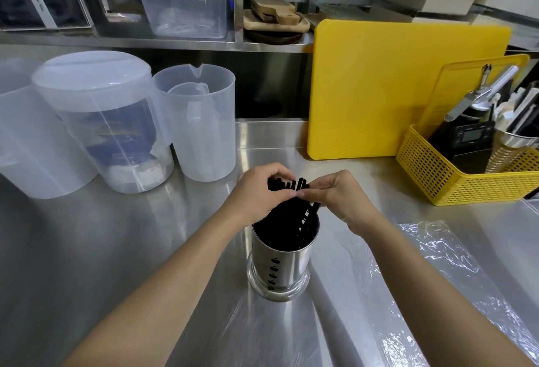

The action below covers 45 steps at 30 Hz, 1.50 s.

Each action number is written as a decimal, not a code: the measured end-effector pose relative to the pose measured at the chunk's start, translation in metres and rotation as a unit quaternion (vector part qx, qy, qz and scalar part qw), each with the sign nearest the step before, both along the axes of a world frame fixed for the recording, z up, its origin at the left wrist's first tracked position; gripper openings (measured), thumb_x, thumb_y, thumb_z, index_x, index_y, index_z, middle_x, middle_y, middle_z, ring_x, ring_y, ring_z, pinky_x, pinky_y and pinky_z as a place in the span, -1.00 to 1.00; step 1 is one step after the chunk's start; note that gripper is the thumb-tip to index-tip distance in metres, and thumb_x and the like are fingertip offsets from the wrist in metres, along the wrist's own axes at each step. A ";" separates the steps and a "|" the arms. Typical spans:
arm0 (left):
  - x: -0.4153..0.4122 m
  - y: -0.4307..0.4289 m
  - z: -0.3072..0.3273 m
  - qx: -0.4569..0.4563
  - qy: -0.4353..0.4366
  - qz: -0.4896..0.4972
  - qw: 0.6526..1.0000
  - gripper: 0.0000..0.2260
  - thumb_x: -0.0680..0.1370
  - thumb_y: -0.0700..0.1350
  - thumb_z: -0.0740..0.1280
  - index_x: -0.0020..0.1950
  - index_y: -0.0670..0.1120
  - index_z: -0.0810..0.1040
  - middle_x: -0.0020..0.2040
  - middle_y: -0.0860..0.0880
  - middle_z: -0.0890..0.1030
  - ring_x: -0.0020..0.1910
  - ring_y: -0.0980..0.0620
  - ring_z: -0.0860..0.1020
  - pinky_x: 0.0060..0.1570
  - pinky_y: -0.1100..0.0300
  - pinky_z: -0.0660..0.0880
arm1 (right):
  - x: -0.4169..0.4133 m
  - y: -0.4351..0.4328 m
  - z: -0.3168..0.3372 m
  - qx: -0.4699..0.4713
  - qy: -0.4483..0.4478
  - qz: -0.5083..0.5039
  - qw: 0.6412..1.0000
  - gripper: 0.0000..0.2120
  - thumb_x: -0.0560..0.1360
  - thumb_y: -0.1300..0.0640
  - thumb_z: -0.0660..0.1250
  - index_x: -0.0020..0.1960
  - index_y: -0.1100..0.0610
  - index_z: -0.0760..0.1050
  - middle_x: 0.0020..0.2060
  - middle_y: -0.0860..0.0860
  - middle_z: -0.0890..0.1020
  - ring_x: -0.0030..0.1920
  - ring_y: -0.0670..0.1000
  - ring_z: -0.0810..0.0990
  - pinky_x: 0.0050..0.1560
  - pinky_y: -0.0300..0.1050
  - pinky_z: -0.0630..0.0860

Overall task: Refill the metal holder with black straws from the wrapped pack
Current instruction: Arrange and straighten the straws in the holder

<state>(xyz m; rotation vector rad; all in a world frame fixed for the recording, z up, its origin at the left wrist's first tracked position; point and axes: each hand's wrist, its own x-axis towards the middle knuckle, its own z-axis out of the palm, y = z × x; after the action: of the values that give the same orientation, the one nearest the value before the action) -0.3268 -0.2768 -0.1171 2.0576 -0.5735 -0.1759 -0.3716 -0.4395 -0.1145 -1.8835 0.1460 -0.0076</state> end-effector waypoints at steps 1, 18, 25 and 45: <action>0.000 -0.001 0.000 0.001 0.002 -0.002 1.000 -0.84 0.41 -0.04 0.44 -0.03 0.08 0.58 -0.11 0.13 0.57 0.04 0.04 0.54 0.12 0.12 0.46 | 0.000 0.000 0.000 -0.001 0.000 0.000 1.000 -0.92 0.36 0.23 0.46 -0.30 0.11 0.65 -0.49 -0.09 0.66 -0.41 -0.16 0.61 -0.31 -0.34 0.49; -0.003 -0.004 0.006 0.012 0.010 0.045 0.999 -0.82 0.43 -0.02 0.40 -0.04 0.22 0.50 -0.12 0.20 0.59 0.28 -0.02 0.27 0.09 0.15 0.23 | -0.005 0.004 0.006 0.043 -0.011 0.004 0.999 -0.95 0.34 0.25 0.46 -0.28 0.14 0.65 -0.48 -0.09 0.66 -0.41 -0.18 0.60 -0.34 -0.43 0.44; -0.003 0.001 0.021 0.006 -0.027 0.049 0.998 -0.87 0.42 -0.01 0.42 -0.12 0.22 0.53 -0.22 0.30 0.57 0.29 0.01 0.23 0.13 0.14 0.19 | -0.004 0.001 0.011 0.073 -0.060 -0.005 0.996 -0.91 0.39 0.25 0.43 -0.20 0.09 0.67 -0.34 -0.12 0.70 -0.26 -0.21 0.61 -0.20 -0.43 0.47; -0.012 -0.006 0.043 -0.111 0.020 0.018 0.994 -0.88 0.39 -0.19 0.46 -0.10 -0.07 0.62 -0.21 -0.04 0.68 -0.13 -0.01 0.65 0.07 0.04 0.56 | -0.006 0.007 0.022 -0.008 -0.095 0.019 0.995 -0.83 0.36 0.22 0.45 -0.29 -0.04 0.66 -0.21 0.09 0.63 -0.14 -0.07 0.54 -0.03 -0.13 0.46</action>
<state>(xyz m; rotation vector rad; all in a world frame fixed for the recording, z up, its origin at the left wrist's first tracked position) -0.3388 -0.2829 -0.0744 1.8446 -0.5070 -0.1257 -0.3776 -0.4321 -0.0927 -1.8894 -0.0216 -0.1618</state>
